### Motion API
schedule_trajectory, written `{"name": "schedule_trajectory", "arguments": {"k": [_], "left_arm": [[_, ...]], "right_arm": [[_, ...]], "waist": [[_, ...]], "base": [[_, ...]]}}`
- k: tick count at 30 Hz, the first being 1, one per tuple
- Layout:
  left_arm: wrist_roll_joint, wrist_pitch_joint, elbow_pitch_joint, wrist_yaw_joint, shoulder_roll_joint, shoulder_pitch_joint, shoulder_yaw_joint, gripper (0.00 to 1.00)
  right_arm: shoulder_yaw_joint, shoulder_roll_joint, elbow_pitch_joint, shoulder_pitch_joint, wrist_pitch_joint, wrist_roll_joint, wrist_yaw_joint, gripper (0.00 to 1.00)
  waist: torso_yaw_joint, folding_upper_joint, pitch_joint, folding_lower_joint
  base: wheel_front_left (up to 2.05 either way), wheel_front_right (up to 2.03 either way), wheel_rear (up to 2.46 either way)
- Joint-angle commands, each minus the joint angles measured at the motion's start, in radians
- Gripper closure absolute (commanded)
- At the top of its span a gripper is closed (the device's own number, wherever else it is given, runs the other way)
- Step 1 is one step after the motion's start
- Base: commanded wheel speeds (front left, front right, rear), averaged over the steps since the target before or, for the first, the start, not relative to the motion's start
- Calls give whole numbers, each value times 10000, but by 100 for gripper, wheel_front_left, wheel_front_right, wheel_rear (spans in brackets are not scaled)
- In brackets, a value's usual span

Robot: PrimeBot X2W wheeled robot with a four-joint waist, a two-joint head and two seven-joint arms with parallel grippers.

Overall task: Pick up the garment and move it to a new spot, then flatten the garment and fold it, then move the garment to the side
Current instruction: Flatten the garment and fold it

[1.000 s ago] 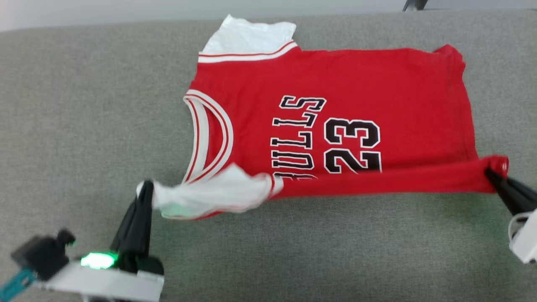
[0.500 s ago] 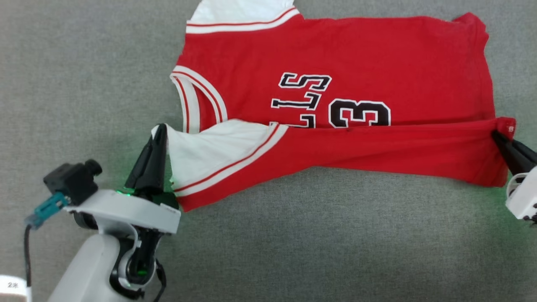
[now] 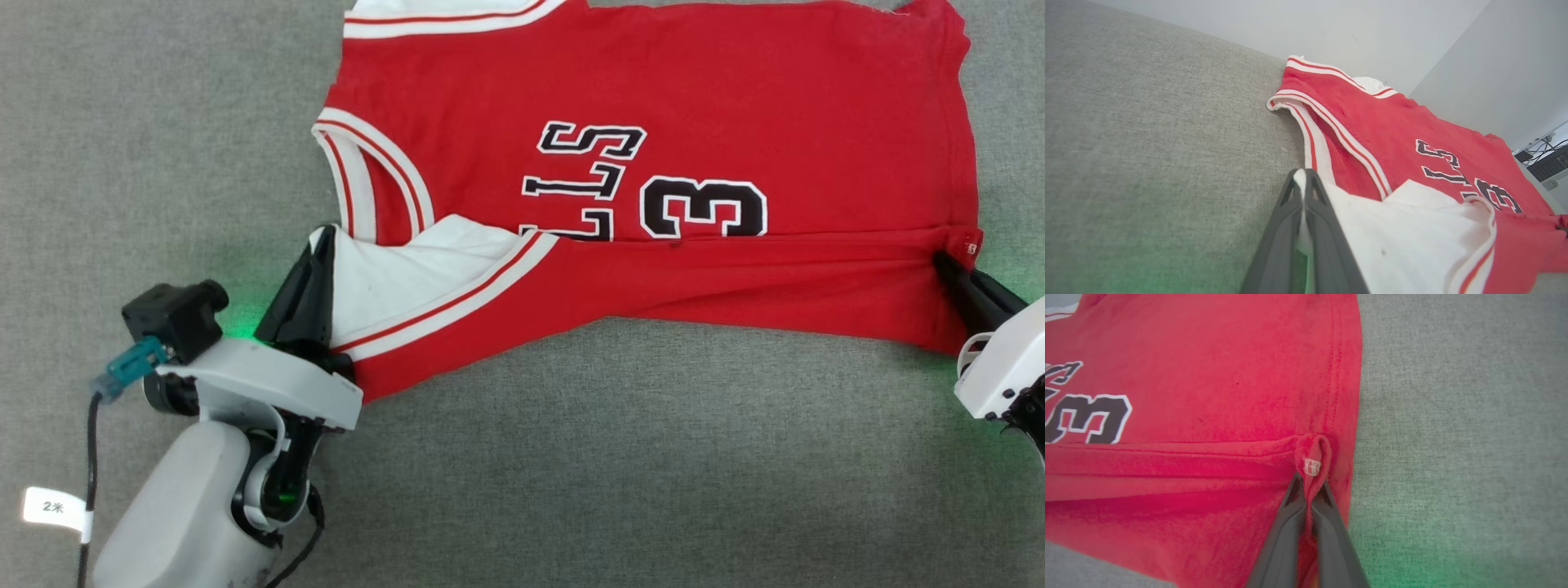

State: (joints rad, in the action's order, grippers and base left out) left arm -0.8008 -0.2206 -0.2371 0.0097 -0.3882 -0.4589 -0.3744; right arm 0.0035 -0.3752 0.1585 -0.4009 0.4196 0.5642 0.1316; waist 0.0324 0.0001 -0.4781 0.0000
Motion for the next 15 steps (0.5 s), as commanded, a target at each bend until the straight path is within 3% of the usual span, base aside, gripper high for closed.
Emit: {"name": "schedule_trajectory", "arguments": {"k": [1,4,5,6,7,8,9,10,15], "left_arm": [[-20,13,-135,-46,-12,-37,-4,100],[24,48,-308,-90,-12,-65,-77,100],[43,56,-346,-87,-36,-83,-93,93],[83,100,-394,-49,-73,-86,-112,69],[154,161,-445,-18,-134,-101,-174,18],[186,204,-470,-6,-177,-153,-205,0],[194,272,-482,9,-198,-210,-227,0],[266,347,-467,-5,-259,-275,-273,0],[548,854,-70,237,-737,-543,-347,0]], "right_arm": [[126,38,192,40,20,35,-18,100],[270,27,291,50,-71,98,-18,100],[312,16,295,54,-133,112,-18,100],[337,8,285,51,-198,115,-17,100],[341,-1,302,70,-259,129,-17,82],[340,-17,293,89,-315,121,-17,55],[322,-22,292,95,-399,121,-17,19],[327,-32,278,100,-423,120,-17,0],[290,-118,108,22,-661,115,-17,0]], "waist": [[10,-1,11,0],[15,-1,82,0],[11,-1,119,0],[6,-1,161,0],[-10,-1,219,0],[-33,-1,271,0],[-55,-1,316,0],[-71,-1,352,0],[-127,-1,452,0]], "base": [[0,0,0],[0,0,0],[0,0,0],[0,0,0],[0,0,0],[0,0,0],[0,0,0],[0,0,0],[0,0,0]]}}
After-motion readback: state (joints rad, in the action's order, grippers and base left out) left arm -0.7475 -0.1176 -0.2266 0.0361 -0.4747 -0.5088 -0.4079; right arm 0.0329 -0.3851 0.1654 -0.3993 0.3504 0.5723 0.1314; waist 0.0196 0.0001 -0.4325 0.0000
